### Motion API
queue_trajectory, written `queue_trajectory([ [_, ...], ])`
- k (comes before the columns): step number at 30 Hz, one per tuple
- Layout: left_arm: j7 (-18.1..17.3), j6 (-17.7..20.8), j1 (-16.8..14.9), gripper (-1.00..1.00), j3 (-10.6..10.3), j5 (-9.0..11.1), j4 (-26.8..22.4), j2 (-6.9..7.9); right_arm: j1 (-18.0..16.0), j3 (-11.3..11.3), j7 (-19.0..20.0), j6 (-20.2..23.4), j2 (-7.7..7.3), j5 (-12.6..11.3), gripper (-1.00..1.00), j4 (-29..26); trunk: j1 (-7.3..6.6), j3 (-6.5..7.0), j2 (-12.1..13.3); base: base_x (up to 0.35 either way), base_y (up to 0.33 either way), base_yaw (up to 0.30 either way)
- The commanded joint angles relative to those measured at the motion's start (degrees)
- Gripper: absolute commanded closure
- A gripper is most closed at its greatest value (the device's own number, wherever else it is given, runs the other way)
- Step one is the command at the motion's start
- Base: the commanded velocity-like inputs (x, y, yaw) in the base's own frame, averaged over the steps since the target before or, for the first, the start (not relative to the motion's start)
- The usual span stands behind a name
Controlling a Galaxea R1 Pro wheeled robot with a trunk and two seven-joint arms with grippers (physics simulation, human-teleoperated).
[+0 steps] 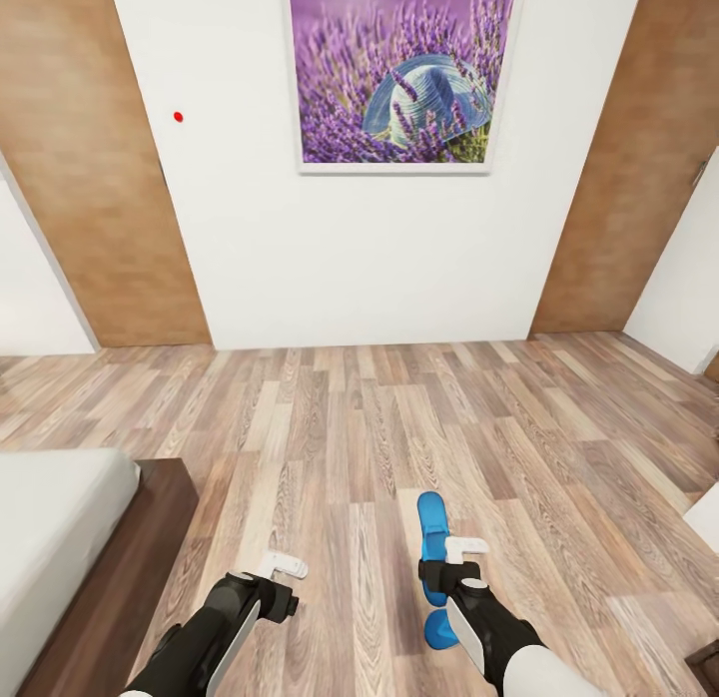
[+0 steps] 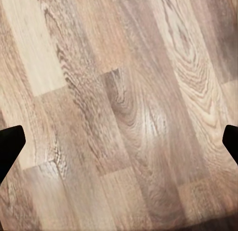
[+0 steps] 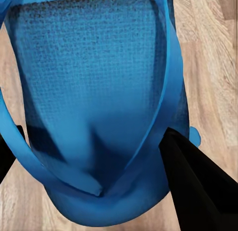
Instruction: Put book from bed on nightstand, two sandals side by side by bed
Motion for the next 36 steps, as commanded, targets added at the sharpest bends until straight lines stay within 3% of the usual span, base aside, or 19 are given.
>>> queue_trajectory([
  [1, 0.0, 0.3, 0.0, -1.00, -0.1, 0.0, -0.1, 0.02, 0.0, -0.1, -0.2, 0.4, 0.03, -0.1, 1.00, -0.1, 0.00, -0.05, 0.0, 0.076, 0.078, -0.219],
  [15, 0.0, 0.1, 0.0, -1.00, -0.1, -0.3, -0.1, 0.04, 0.0, -0.1, -0.1, 0.4, 0.03, 0.0, 1.00, 0.0, 0.00, -0.05, 0.0, 0.067, 0.043, -0.257],
  [36, -0.3, 0.1, 0.0, -1.00, -0.1, -0.3, -0.1, 0.04, 0.0, 0.0, -0.1, 0.3, 0.03, 0.0, 1.00, 0.0, 0.00, -0.05, 0.0, 0.274, 0.095, -0.026],
])
